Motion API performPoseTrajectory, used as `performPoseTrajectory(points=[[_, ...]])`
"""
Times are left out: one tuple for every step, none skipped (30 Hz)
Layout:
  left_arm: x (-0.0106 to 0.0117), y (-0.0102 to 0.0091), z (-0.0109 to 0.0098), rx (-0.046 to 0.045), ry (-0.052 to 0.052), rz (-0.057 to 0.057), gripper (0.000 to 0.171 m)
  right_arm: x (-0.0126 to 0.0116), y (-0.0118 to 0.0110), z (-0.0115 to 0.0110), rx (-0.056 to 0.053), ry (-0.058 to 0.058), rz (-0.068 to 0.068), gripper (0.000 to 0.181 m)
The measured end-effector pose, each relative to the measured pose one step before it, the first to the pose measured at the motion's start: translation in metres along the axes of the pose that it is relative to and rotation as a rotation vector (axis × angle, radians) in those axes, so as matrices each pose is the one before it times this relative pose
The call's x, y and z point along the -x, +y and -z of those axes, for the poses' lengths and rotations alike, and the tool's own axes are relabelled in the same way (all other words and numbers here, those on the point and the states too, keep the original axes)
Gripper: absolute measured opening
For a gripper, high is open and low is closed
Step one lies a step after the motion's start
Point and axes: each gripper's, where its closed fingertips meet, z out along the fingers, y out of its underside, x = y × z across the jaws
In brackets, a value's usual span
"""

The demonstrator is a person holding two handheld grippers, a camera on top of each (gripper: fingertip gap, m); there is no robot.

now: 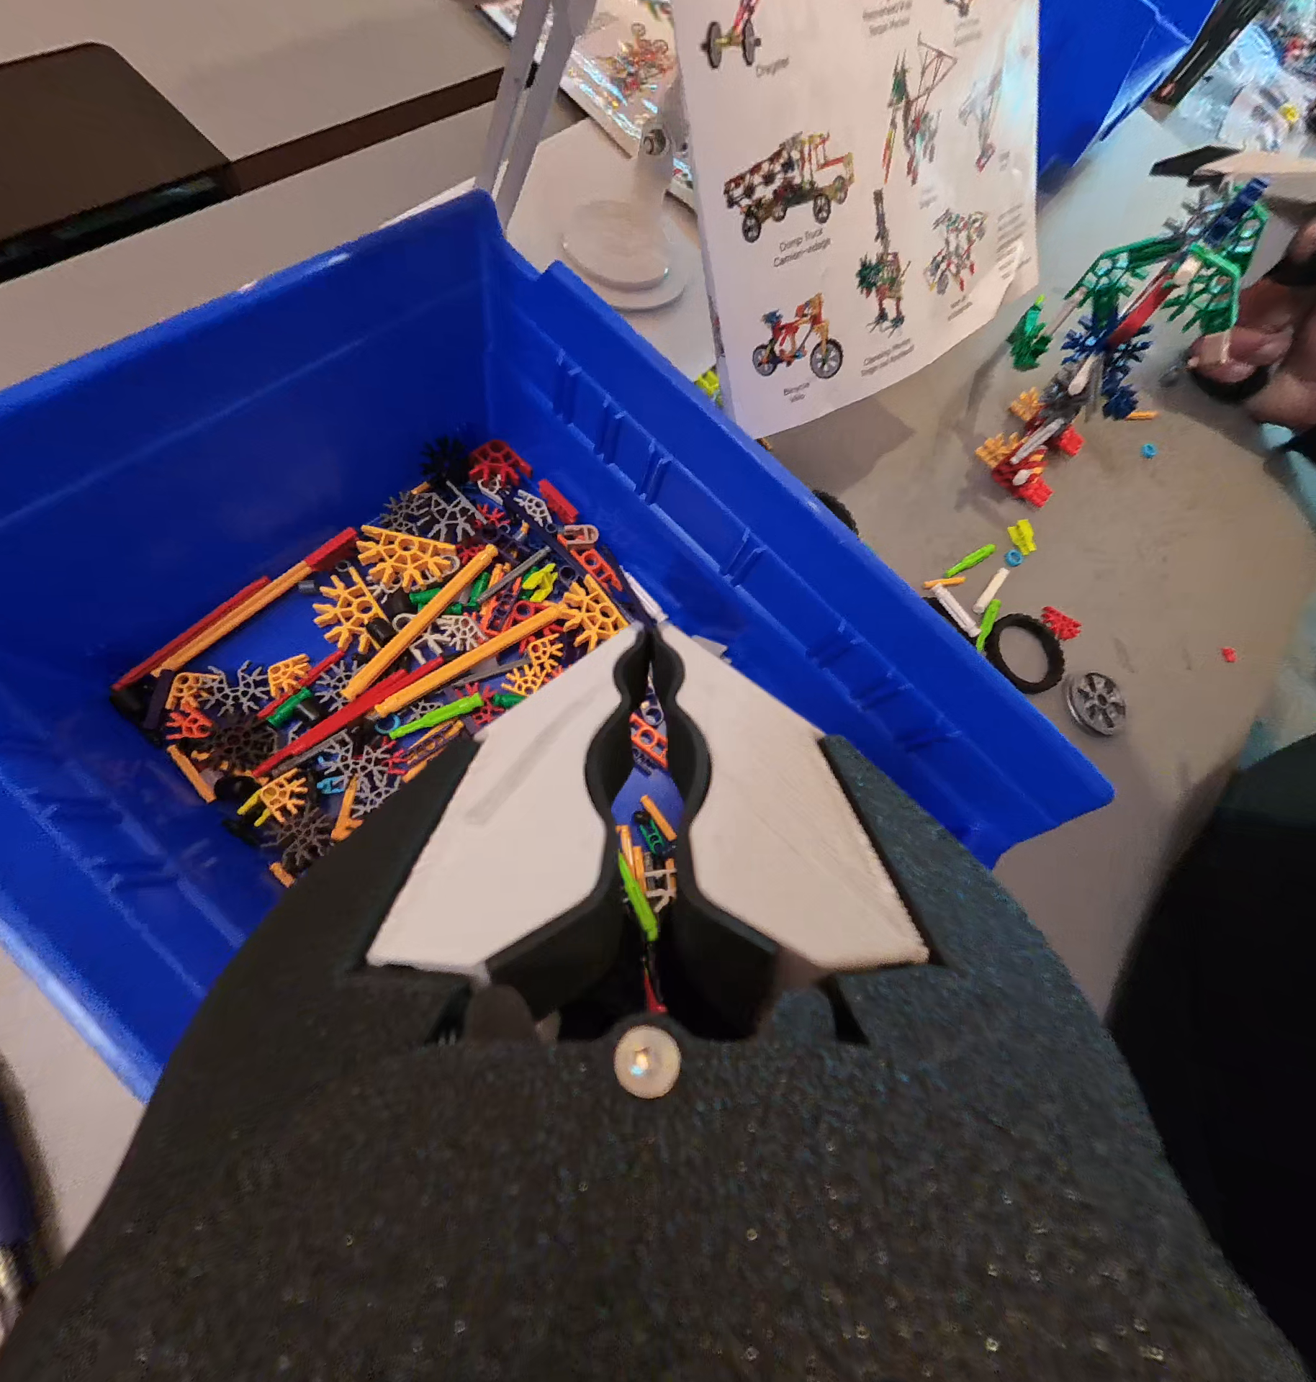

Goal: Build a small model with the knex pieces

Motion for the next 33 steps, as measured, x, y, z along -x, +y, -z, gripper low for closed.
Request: performPoseTrajectory(points=[[0.00296,0.00209,0.00073,0.01464,-0.0152,-0.0019,0.0,-0.00003,0.00008,-0.00009,0.0007,0.0007,-0.0005,0.039],[0.00352,0.00644,-0.00086,0.04362,-0.0223,-0.0154,0.0,-0.00018,0.00023,-0.00014,0.0013,0.001,-0.0002,0.038],[0.00251,0.0109,-0.00277,0.07247,-0.021,-0.0247,0.0,-0.00015,0.00016,-0.00018,0.0014,0.0013,0.0003,0.038],[0.00292,0.01117,-0.00419,0.07323,-0.0341,-0.0396,0.004,-0.00015,0.00011,-0.00008,0.0009,0.0012,0.0,0.038],[0.00188,0.00873,-0.00458,0.06121,-0.0378,-0.0443,0.008,-0.00011,0.00003,-0.00011,0.0003,0.0012,-0.0004,0.038],[-0.00181,0.00678,-0.00467,0.05464,-0.0185,-0.0382,0.012,-0.0002,0.00002,-0.00005,0.0004,0.0012,-0.0003,0.038],[-0.00318,0.00464,-0.0045,0.04512,-0.0115,-0.0349,0.017,-0.00016,0.00012,-0.00013,0.0012,0.0011,-0.0002,0.038],[-0.001,0.00225,-0.00415,0.03078,-0.0233,-0.0275,0.021,-0.00018,0.00016,-0.00011,0.0006,0.0013,-0.0001,0.038],[-0.0001,0.00122,-0.00379,0.0242,-0.0214,-0.0165,0.023,-0.0002,-0.00006,-0.00009,-0.0001,0.0012,-0.0003,0.038],[0.00054,0.00132,-0.00386,0.02284,-0.0171,-0.0029,0.026,-0.00009,0.00015,-0.00017,0.0017,0.0004,-0.0006,0.038],[0.00444,0.00438,-0.0035,0.03993,-0.0282,0.013,0.032,-0.0001,0.00038,-0.00032,0.0027,0.0005,0.0002,0.038],[0.00855,0.00765,-0.00246,0.05623,-0.0453,0.0171,0.037,-0.00003,0.00027,-0.00031,0.0026,0.0005,0.0,0.038],[0.00783,0.00925,-0.00134,0.06332,-0.0347,0.0168,0.04,-0.00007,0.00022,-0.00014,0.0013,0.0002,-0.0004,0.038],[0.00395,0.00924,-0.00092,0.06193,-0.0073,0.0131,0.047,-0.00006,0.00006,-0.00009,0.001,0.0,-0.0006,0.038],[0.00001,0.00906,-0.00148,0.06,0.0149,0.0072,0.053,-0.00001,0.00028,-0.00011,0.0018,-0.0002,-0.0003,0.038],[0.00151,0.00526,-0.00182,0.03705,-0.0023,-0.0077,0.053,-0.00001,0.00012,-0.00013,0.0013,-0.0001,-0.0001,0.038],[0.00188,0.00213,-0.00217,0.01941,-0.0087,-0.0083,0.053,-0.00007,-0.00011,0.00002,-0.0006,0.0001,-0.0003,0.038],[-0.00234,0.00131,-0.00283,0.01663,0.0197,-0.0024,0.051,-0.00008,-0.00019,0.0001,-0.0013,0.0002,-0.0007,0.038],[-0.00327,-0.00227,-0.00108,-0.00347,0.0284,0.0,0.049,-0.00008,0.00002,0.00007,-0.0006,0.0003,-0.0004,0.038],[0.00018,-0.00112,-0.0007,0.00654,0.0048,-0.0064,0.05,-0.00003,0.00001,0.00001,0.0001,0.0002,0.0,0.038],[0.00027,-0.00093,-0.00023,0.00566,0.0019,-0.0096,0.048,0.00003,0.0,0.0,0.0,0.0,-0.0003,0.038],[-0.0017,-0.00032,-0.00032,0.00834,0.0118,-0.0107,0.045,-0.00003,-0.00003,0.00005,-0.0001,-0.0002,-0.0003,0.038],[-0.00226,-0.00049,-0.0003,0.00486,0.0128,-0.009,0.04,0.00001,0.00003,0.00002,0.0002,-0.0001,0.0,0.038],[-0.00062,-0.00142,-0.00008,-0.00527,-0.0002,-0.0073,0.036,-0.00002,-0.00002,-0.00001,-0.0001,0.0001,0.0001,0.038],[-0.00003,-0.00105,-0.0003,-0.00527,-0.0032,-0.0051,0.035,-0.00001,-0.0001,0.00008,-0.0008,0.0,-0.0001,0.038],[-0.00041,-0.00079,0.00028,-0.0071,0.0014,-0.0039,0.032,-0.00005,-0.00017,0.00012,-0.0012,-0.0002,-0.0004,0.038],[-0.00054,-0.0012,0.00063,-0.01261,0.0023,-0.0032,0.021,0.00005,-0.0001,0.00014,-0.0011,-0.0001,-0.0002,0.038],[-0.00317,-0.00092,0.00099,-0.01253,0.0174,-0.0089,0.015,-0.00002,-0.0001,0.00008,-0.0008,-0.0001,0.0002,0.038],[-0.00456,-0.00015,0.00051,-0.00992,0.02,-0.0122,0.014,0.00009,-0.00002,0.00005,-0.0004,-0.0003,0.0,0.038],[-0.00317,0.00122,0.00045,-0.00174,0.0069,-0.0082,0.013,-0.00004,-0.00003,0.00006,0.0,-0.0002,-0.0002,0.038],[-0.00176,0.00337,0.00032,0.01159,-0.0034,-0.01,0.012,-0.00001,0.00002,0.00001,0.0002,0.0,0.0,0.038],[-0.00177,0.0023,0.00084,0.00247,-0.0047,-0.0171,0.01,-0.00005,0.0,-0.00006,0.0003,0.0001,-0.0001,0.038],[-0.00286,0.00112,0.00195,-0.00609,0.0056,0.0004,0.008,-0.00004,0.0,-0.00006,0.0003,0.0001,-0.0003,0.038]])
